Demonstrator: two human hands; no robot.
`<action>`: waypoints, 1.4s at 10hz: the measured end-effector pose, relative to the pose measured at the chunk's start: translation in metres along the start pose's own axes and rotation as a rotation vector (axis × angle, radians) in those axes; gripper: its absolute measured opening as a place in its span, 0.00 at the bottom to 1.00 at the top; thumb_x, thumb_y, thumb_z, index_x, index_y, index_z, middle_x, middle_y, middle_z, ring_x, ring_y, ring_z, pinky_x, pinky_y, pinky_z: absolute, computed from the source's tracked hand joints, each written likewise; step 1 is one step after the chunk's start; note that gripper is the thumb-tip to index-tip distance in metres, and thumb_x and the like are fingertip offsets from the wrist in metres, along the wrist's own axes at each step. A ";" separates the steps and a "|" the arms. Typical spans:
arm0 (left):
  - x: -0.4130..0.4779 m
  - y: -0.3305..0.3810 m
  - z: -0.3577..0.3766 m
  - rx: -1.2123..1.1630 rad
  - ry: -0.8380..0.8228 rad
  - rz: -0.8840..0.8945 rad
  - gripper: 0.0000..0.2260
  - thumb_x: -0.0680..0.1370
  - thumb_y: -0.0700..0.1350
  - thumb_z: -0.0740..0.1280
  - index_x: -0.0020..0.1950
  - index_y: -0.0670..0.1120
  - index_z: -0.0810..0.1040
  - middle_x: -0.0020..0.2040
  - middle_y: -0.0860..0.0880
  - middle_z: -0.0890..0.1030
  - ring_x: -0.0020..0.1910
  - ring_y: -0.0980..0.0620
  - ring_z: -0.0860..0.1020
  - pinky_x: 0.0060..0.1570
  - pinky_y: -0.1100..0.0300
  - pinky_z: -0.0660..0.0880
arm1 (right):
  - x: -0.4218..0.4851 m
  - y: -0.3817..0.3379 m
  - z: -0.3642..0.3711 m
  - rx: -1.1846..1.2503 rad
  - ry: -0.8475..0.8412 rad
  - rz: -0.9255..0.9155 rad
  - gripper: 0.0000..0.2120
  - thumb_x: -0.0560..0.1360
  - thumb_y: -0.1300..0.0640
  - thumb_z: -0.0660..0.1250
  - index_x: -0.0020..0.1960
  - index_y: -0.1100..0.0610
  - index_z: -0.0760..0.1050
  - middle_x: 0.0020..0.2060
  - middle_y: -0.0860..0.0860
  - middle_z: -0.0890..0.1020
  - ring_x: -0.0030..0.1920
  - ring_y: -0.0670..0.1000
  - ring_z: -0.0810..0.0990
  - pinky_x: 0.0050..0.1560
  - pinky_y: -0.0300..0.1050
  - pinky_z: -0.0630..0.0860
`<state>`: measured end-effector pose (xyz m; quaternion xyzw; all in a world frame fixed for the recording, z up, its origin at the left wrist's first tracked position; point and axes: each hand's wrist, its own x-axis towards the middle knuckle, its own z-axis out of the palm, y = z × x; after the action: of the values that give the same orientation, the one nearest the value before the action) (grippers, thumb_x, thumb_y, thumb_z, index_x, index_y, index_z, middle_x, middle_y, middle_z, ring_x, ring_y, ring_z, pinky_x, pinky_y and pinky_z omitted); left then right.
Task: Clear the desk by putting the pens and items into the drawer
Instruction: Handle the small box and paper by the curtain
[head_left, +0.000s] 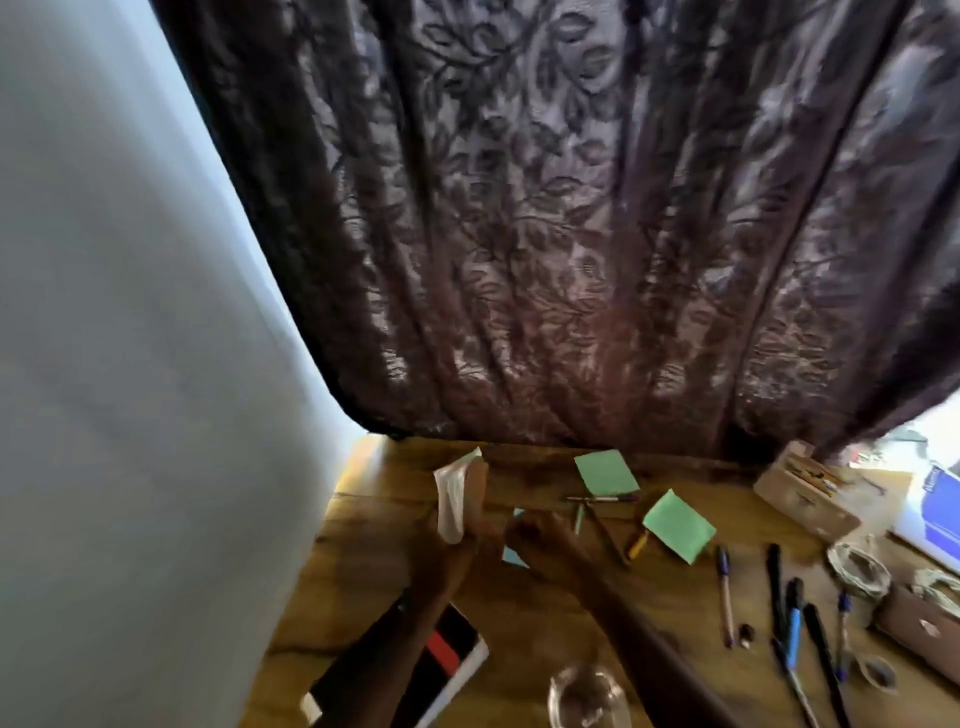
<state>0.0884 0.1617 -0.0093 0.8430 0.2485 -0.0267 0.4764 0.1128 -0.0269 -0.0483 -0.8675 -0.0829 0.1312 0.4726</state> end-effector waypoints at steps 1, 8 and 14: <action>0.031 -0.012 -0.032 -0.050 0.033 -0.069 0.24 0.74 0.48 0.76 0.66 0.40 0.76 0.56 0.42 0.80 0.60 0.39 0.79 0.50 0.59 0.70 | 0.012 -0.041 0.009 -0.093 0.023 0.038 0.03 0.72 0.53 0.73 0.43 0.47 0.85 0.39 0.34 0.83 0.44 0.38 0.82 0.47 0.40 0.76; 0.123 -0.090 -0.103 0.052 0.253 -0.078 0.36 0.68 0.59 0.63 0.71 0.40 0.75 0.64 0.35 0.78 0.64 0.34 0.76 0.64 0.43 0.72 | 0.047 -0.077 0.059 -0.034 -0.146 0.145 0.03 0.76 0.53 0.71 0.47 0.50 0.83 0.48 0.47 0.86 0.45 0.35 0.81 0.46 0.26 0.73; 0.060 -0.072 -0.080 0.138 0.381 0.100 0.36 0.69 0.50 0.78 0.73 0.45 0.66 0.69 0.40 0.73 0.68 0.38 0.72 0.64 0.38 0.75 | 0.005 -0.057 0.014 -0.078 -0.014 0.085 0.06 0.76 0.55 0.73 0.48 0.57 0.85 0.47 0.49 0.87 0.47 0.44 0.84 0.49 0.43 0.80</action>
<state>0.0933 0.2814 -0.0394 0.8746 0.2895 0.1397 0.3629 0.1118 0.0167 -0.0082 -0.8870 -0.0541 0.1538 0.4320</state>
